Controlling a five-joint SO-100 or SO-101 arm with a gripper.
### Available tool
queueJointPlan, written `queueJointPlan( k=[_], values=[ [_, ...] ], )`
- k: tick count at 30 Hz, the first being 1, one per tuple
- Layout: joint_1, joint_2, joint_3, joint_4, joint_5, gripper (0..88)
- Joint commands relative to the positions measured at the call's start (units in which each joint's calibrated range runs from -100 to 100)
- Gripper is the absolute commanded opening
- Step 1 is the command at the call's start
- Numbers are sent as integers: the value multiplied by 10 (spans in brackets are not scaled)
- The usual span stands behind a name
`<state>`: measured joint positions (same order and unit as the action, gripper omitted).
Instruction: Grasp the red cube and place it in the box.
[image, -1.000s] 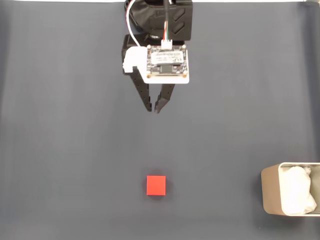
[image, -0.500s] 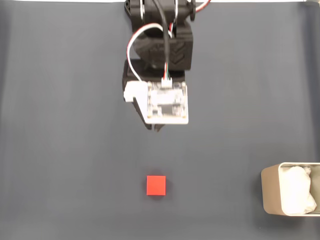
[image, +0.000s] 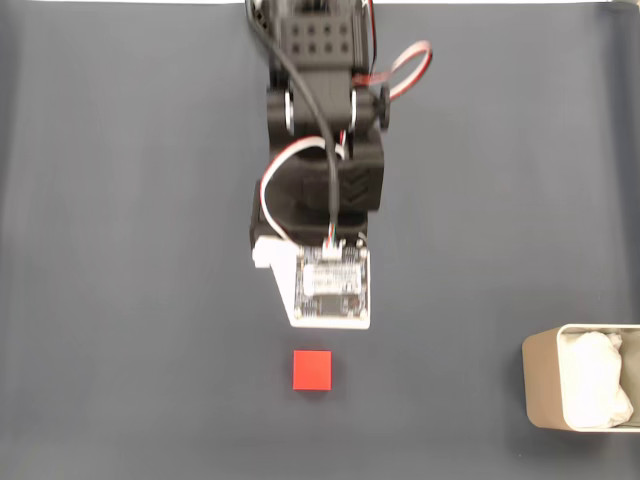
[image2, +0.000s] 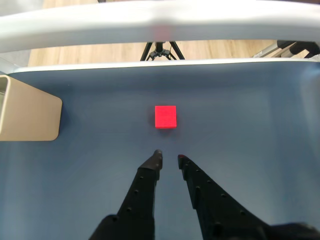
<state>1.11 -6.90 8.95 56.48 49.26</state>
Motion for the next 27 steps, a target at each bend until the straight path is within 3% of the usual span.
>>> queueJointPlan(
  k=[1,13,27],
  values=[
    [0,16,-48,-11,3,98],
    [9,94,-96,-33,6,245],
    [37,136,-96,-99,27,355]
  ],
)
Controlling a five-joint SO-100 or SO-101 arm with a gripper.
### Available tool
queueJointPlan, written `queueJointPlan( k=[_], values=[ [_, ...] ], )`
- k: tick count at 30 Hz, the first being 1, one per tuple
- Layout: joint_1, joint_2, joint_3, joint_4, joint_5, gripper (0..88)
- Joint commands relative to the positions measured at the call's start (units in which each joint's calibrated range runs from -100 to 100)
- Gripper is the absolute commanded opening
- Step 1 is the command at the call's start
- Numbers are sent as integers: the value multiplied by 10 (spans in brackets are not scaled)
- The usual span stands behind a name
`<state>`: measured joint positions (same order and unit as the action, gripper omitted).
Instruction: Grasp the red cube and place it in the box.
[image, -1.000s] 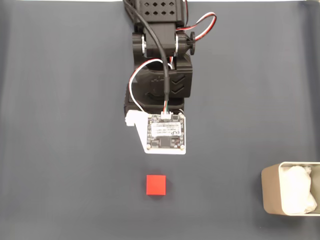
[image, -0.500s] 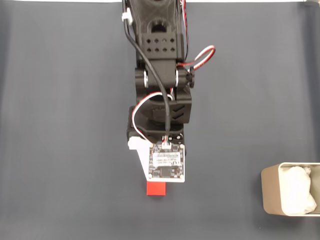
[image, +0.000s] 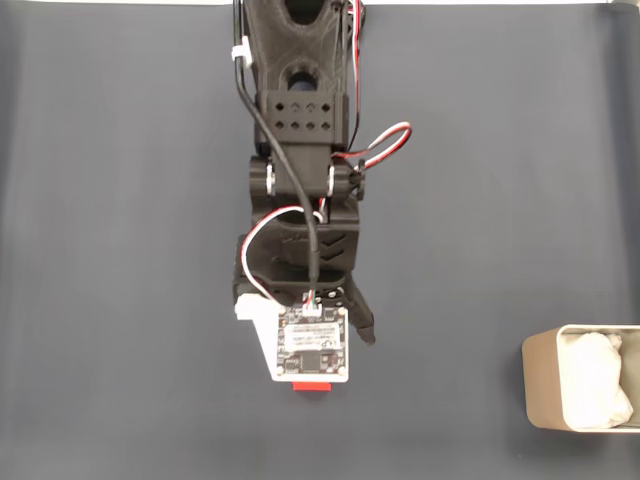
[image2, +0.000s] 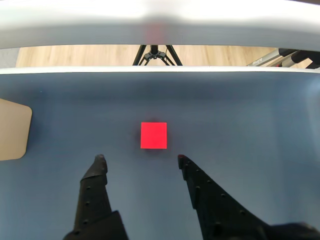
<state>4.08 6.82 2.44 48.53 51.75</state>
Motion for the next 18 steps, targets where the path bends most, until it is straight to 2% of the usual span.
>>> queueJointPlan(
  k=[1,18],
  values=[
    [9,1,-31,-27,2,360],
    [7,17,49,-134,-2,372]
  ],
)
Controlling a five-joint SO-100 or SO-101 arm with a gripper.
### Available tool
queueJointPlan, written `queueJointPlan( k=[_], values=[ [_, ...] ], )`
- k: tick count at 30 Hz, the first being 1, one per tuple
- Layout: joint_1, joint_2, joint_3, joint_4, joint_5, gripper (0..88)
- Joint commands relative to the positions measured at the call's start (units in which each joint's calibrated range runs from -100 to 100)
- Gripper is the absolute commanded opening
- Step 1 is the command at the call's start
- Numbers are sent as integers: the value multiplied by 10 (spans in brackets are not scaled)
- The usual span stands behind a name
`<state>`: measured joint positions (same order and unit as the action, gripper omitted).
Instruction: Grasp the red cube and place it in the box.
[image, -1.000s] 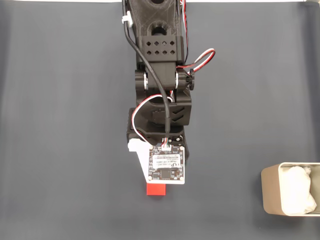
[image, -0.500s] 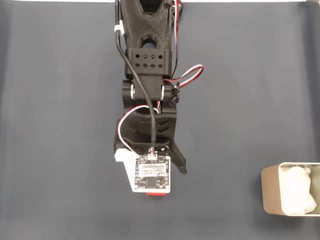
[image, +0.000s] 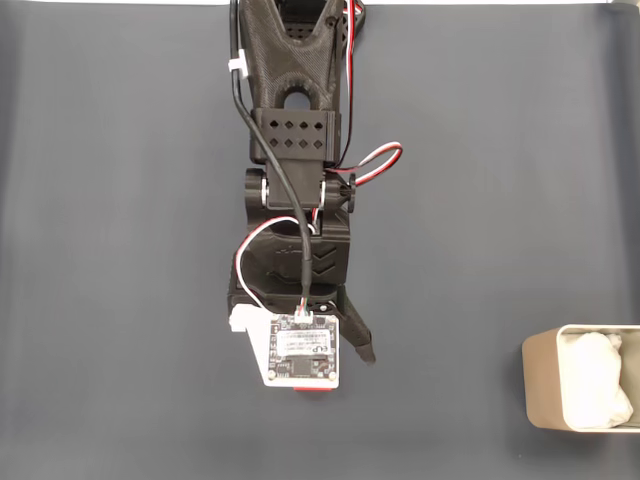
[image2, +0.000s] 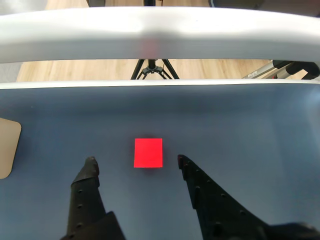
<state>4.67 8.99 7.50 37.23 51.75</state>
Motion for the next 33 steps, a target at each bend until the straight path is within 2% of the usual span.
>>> queueJointPlan(
  k=[1,14,33],
  values=[
    [1,-4,3,-25,-3,373],
    [-2,-12,76,-88,-7,377],
    [-9,28,72,-129,-11,378]
  ],
)
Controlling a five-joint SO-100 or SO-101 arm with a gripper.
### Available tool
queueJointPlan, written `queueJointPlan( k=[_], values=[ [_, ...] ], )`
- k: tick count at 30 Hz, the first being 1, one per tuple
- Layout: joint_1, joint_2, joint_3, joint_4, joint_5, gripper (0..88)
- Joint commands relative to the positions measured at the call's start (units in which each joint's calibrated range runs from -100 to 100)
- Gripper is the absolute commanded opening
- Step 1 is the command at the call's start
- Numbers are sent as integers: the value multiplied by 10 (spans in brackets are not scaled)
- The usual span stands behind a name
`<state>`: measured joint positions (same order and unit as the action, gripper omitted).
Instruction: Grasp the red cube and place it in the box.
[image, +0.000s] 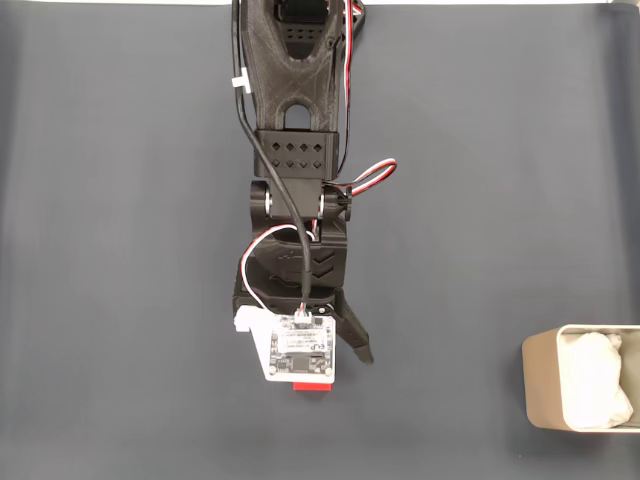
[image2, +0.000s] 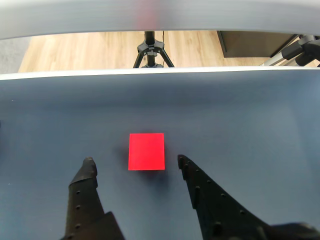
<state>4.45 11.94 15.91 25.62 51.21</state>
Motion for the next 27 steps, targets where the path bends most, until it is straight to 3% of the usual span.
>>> queueJointPlan(
  k=[1,27],
  values=[
    [-8,0,-13,-14,-5,378],
    [-18,21,-24,-23,-7,378]
  ],
)
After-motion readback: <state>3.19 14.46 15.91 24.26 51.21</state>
